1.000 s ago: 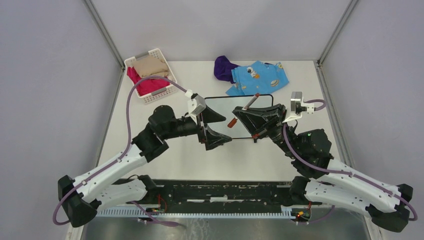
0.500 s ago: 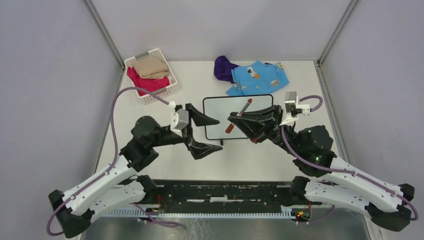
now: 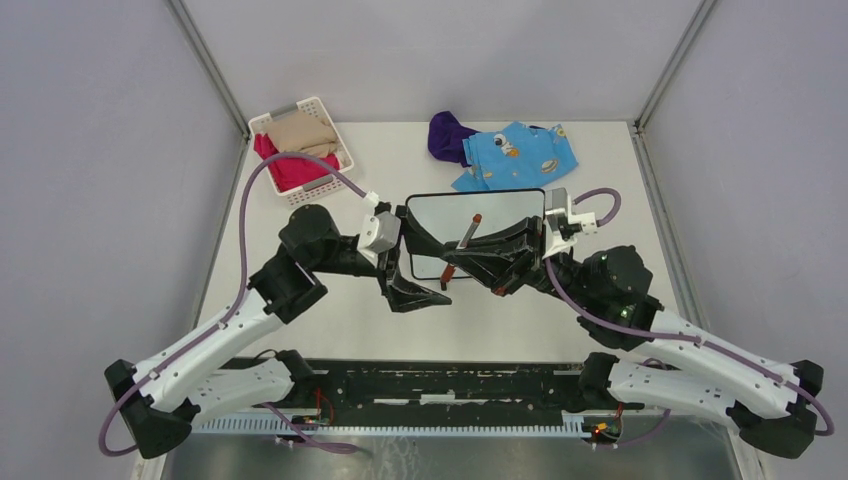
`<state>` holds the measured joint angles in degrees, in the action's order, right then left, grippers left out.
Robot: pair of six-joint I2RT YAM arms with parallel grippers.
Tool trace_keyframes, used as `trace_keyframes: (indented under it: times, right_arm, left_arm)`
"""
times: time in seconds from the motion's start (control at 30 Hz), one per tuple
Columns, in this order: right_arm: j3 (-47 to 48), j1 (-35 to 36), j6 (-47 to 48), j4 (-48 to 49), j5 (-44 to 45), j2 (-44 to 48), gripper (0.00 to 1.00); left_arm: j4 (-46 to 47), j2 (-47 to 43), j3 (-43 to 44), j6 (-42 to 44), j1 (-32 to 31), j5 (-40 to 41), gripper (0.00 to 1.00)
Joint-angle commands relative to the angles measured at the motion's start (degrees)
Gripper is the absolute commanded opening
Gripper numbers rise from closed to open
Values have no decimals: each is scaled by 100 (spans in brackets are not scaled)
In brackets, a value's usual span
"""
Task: Write a sentence on the whiteboard
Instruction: Open the whiteboard marker at the center of the board.
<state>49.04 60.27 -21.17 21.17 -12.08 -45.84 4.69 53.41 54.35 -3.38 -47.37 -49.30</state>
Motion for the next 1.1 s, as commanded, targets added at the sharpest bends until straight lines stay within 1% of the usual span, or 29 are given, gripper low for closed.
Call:
trace_keyframes:
  times: [0.0,0.17,0.3,0.37,0.63,0.8,0.93,0.97,1.03,1.07]
  right_arm:
    - [-4,25,4,477,-77,-47,0]
    - [-201,15,4,713,183,-6,0]
    - [-227,19,5,730,228,-60,0]
    - [-267,21,12,744,281,-53,0]
    - [-342,22,29,775,342,-63,0]
    - [-360,27,50,757,358,-52,0]
    - [-401,16,55,757,381,-55,0]
    - [-410,15,58,757,386,-53,0]
    - [-429,20,60,757,404,-45,0]
    - [-430,15,56,757,412,-39,0]
  left_arm:
    - [125,84,299,-103,0,-91,79]
    - [361,147,265,-564,0,143,70]
    - [521,183,203,-945,0,296,68]
    - [580,196,183,-1076,0,338,64]
    - [761,307,159,-1385,0,398,46]
    - [768,363,173,-1450,0,368,39]
    - [819,372,181,-1549,-3,345,37]
    - [841,379,181,-1585,0,336,39]
    - [867,364,181,-1628,-8,318,47]
    - [867,357,174,-1639,-4,316,50]
